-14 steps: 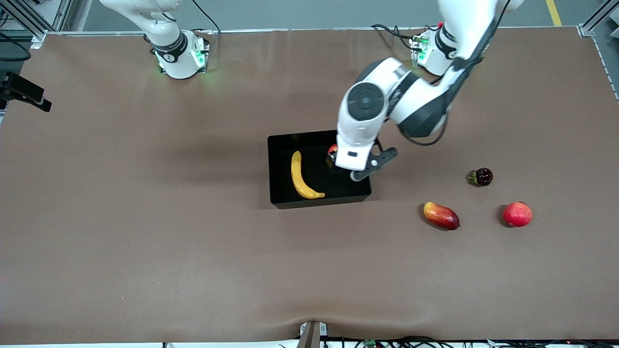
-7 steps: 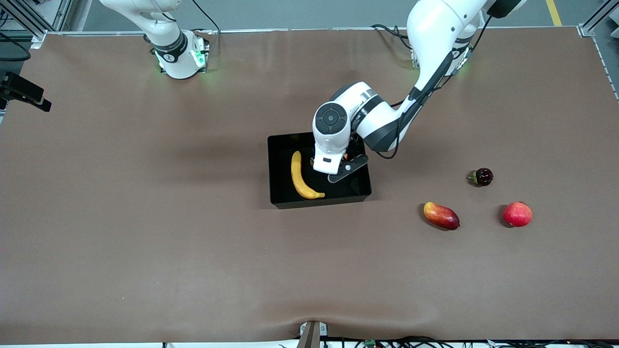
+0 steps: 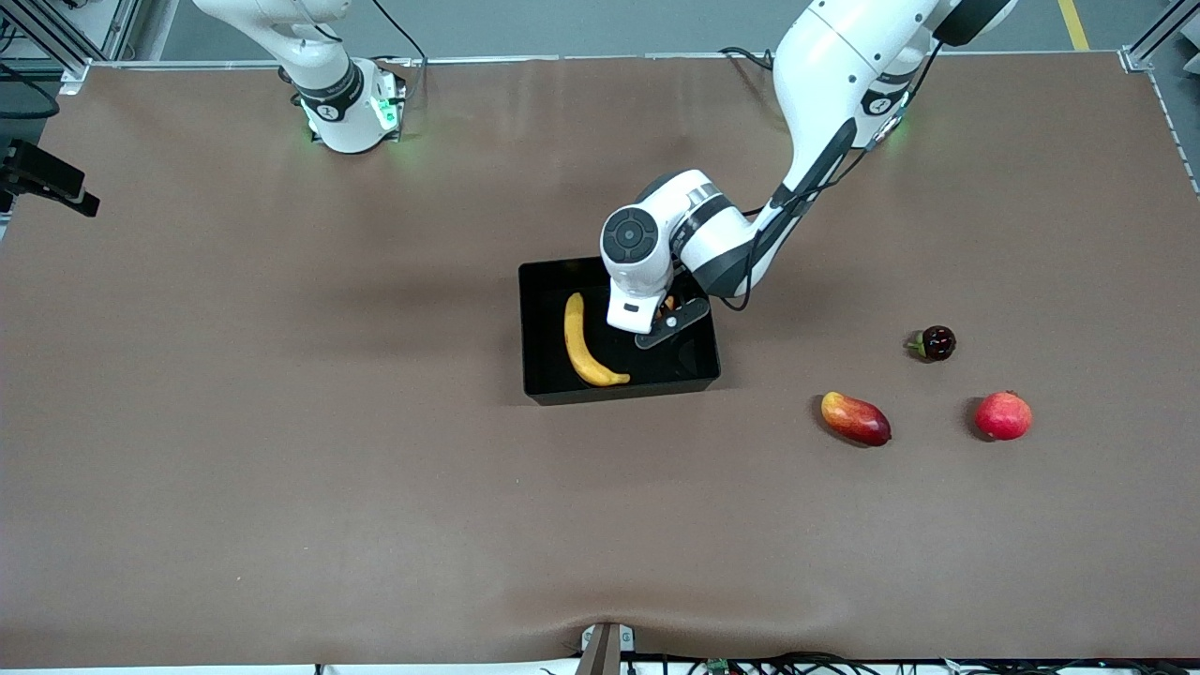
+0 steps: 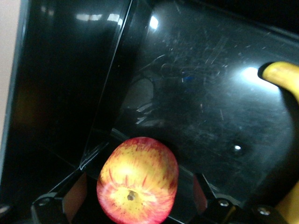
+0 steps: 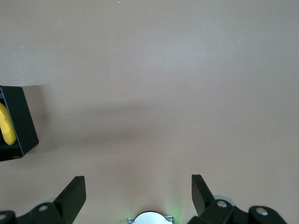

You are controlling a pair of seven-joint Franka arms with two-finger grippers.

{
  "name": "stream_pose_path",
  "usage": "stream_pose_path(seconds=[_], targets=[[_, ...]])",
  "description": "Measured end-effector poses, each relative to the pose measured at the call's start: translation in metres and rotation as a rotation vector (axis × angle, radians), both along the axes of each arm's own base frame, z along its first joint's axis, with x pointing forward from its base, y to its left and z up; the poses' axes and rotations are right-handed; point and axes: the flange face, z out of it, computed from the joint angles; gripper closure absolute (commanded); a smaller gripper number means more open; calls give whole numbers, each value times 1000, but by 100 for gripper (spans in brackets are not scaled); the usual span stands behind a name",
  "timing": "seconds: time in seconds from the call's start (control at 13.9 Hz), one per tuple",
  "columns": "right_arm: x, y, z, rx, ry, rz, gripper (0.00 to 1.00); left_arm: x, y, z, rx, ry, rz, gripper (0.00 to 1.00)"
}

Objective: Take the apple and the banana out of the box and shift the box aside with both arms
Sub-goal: 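Grasp the red-yellow apple in the box with the left gripper, then carry the apple out and set it beside the red mango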

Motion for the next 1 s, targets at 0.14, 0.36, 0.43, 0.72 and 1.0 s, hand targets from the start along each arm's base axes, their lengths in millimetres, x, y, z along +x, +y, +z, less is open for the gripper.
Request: stream_pose_path(seconds=[0.14,0.36,0.43,0.72,1.0], targets=[[0,0,0,0,0,0,0,-3,2,-5,7,9,-2,0],[0,0,0,0,0,0,0,-5,3,-11,13,18,-3,68],[0,0,0,0,0,0,0,-5,2,-13,13,19,-3,100],[0,0,0,0,0,0,0,-3,0,-9,2,13,-12,100],[0,0,0,0,0,0,0,28,-3,64,-53,-80,-35,100]])
